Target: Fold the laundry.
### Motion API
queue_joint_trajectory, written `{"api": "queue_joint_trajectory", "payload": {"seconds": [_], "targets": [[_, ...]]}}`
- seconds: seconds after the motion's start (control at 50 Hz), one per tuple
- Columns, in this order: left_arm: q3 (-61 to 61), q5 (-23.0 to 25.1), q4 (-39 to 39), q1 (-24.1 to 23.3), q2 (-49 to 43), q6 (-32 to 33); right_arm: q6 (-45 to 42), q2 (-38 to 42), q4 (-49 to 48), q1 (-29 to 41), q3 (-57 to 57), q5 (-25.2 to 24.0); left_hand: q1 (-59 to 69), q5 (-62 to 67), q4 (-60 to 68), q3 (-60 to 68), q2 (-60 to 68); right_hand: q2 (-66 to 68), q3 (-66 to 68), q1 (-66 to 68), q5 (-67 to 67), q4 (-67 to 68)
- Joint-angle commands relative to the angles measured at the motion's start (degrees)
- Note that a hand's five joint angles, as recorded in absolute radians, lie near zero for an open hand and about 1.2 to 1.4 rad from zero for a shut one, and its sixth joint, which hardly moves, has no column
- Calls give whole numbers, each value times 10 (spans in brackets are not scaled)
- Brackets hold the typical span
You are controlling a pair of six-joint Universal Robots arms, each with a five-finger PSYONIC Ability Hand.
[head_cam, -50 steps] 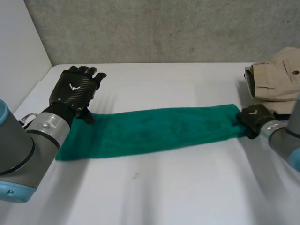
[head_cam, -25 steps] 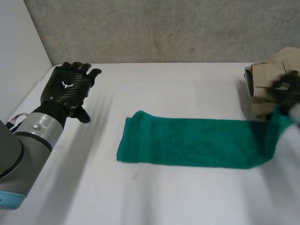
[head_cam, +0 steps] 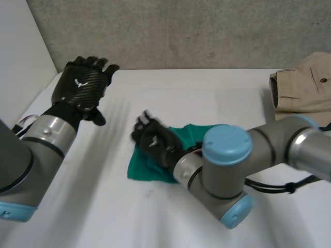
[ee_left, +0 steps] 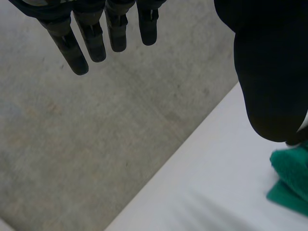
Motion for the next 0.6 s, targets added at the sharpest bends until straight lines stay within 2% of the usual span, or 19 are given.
{"api": "queue_joint_trajectory", "payload": {"seconds": [0.02, 0.06, 0.16, 0.2, 0.28, 0.36, 0.46, 0.52, 0.6], "targets": [[69, -5, 3, -52, -59, 3, 230, -114, 51, -47, 81, 113, 3, -17, -6, -10, -10, -22, -23, -27, -28, -25], [77, -6, 3, -64, -71, 3, 267, -135, 92, -78, 117, 114, 4, -16, -4, -8, -8, -22, -23, -27, -28, -25], [85, -19, 4, -86, -96, 3, 258, -141, 128, -154, 192, 116, 3, -17, -6, -10, -10, -22, -23, -27, -28, -25], [89, -24, 3, -95, -105, 2, 252, -143, 111, -176, 211, 111, 3, -17, -6, -10, -10, -22, -23, -27, -28, -25], [97, -24, 4, -127, -130, 0, 245, -157, 7, -220, 253, 97, 4, -16, -4, -8, -8, -22, -23, -27, -28, -25], [113, -25, 3, -176, -160, 1, 257, -215, -7, -219, 258, 94, 4, -16, -4, -8, -8, -22, -23, -27, -28, -25], [133, -25, 5, -222, -188, 2, 277, -226, -10, -214, 257, 93, 6, -14, -2, -6, -6, -22, -23, -27, -28, -25], [143, -29, 8, -232, -201, 4, 300, -225, -10, -199, 251, 92, 6, -14, -2, -6, -6, -22, -23, -27, -28, -25], [153, -68, 9, -233, -202, 3, 302, -224, -6, -183, 243, 96, 9, -11, 1, -3, -3, -22, -23, -27, -28, -25]]}}
